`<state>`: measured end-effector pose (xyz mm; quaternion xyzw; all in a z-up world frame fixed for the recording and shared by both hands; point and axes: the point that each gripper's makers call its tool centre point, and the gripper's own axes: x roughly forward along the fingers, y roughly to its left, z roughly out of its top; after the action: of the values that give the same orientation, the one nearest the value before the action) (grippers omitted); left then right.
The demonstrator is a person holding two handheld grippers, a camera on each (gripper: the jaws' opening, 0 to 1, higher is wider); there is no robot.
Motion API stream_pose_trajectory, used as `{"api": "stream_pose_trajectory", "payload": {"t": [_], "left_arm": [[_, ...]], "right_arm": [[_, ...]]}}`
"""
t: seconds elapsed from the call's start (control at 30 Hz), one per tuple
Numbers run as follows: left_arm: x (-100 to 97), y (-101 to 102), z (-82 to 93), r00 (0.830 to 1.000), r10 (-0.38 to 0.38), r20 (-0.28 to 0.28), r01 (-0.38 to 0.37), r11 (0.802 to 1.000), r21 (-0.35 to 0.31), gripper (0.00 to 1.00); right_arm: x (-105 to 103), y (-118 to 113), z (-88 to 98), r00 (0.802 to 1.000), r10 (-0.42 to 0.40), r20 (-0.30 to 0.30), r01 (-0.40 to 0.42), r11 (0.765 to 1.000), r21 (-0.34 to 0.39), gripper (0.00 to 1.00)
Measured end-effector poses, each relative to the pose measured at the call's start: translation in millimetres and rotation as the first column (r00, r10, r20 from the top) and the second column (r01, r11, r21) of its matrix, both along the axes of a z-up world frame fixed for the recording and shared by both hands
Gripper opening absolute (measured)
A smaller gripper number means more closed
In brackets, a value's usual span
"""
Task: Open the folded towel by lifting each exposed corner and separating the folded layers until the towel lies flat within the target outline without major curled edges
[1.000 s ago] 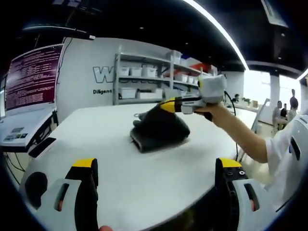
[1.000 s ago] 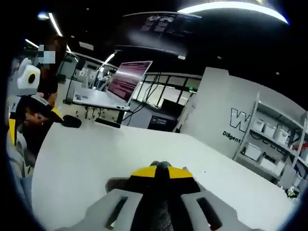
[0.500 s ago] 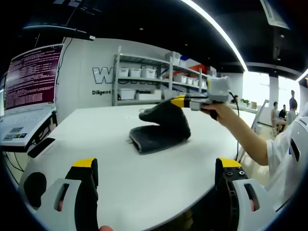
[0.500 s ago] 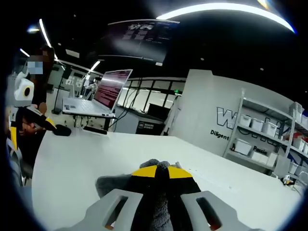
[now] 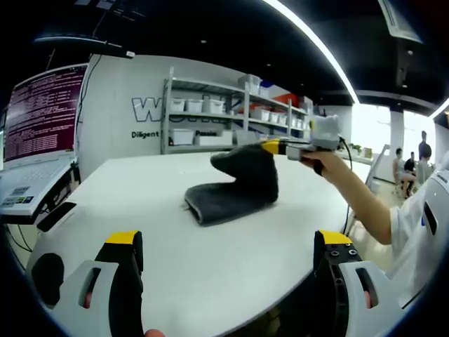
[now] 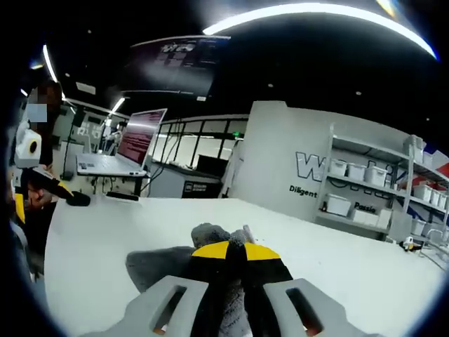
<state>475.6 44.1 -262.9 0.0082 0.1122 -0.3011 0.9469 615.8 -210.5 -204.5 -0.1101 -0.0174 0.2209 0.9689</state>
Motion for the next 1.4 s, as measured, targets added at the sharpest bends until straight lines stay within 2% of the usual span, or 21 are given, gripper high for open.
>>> {"api": "stream_pose_trajectory", "payload": {"t": [0.3, 0.6, 0.77, 0.87, 0.97, 1.0, 1.03, 1.17, 1.4], "left_arm": [[0.9, 1.0, -3.1, 1.0, 0.0, -0.008, 0.0, 1.0, -0.003, 0.99], [1.7, 1.4, -5.3, 1.0, -0.002, -0.014, 0.002, 1.0, 0.0, 0.99], [1.7, -0.6, -7.5, 1.0, -0.008, -0.019, 0.008, 1.0, 0.003, 0.99], [2.5, -1.9, -9.9, 1.0, -0.011, -0.025, 0.011, 1.0, 0.003, 0.99], [2.6, -2.9, -11.5, 0.999, -0.015, -0.029, 0.015, 1.0, 0.003, 0.99], [2.7, -3.1, -11.7, 0.999, -0.015, -0.03, 0.016, 1.0, 0.003, 0.99], [2.9, -3.3, -12.4, 0.999, -0.016, -0.032, 0.016, 1.0, 0.003, 0.99], [4.0, -4.3, -13.7, 0.999, -0.019, -0.035, 0.019, 1.0, 0.004, 0.99], [3.1, -6.1, -13.7, 0.999, -0.024, -0.034, 0.024, 1.0, 0.003, 0.99]], "right_arm": [[0.2, -40.0, -9.6, 0.997, -0.077, -0.022, 0.078, 0.995, 0.068, 0.01], [0.9, -80.7, -20.7, 0.984, -0.169, -0.047, 0.174, 0.975, 0.138, 0.01], [-0.3, -106.6, -34.8, 0.97, -0.231, -0.072, 0.241, 0.953, 0.182, 0.01], [-4.4, -131.4, -57.0, 0.945, -0.301, -0.128, 0.321, 0.928, 0.188, 0.01], [-9.3, -143.3, -70.4, 0.931, -0.323, -0.17, 0.354, 0.912, 0.207, 0.01], [-13.0, -149.7, -79.8, 0.922, -0.331, -0.202, 0.372, 0.902, 0.218, 0.01], [-15.4, -154.1, -85.8, 0.918, -0.338, -0.209, 0.381, 0.897, 0.224, 0.01], [-22.1, -159.3, -103.6, 0.9, -0.351, -0.258, 0.408, 0.888, 0.212, 0.01], [-24.5, -160.8, -106.4, 0.894, -0.36, -0.268, 0.417, 0.887, 0.199, 0.03]]}}
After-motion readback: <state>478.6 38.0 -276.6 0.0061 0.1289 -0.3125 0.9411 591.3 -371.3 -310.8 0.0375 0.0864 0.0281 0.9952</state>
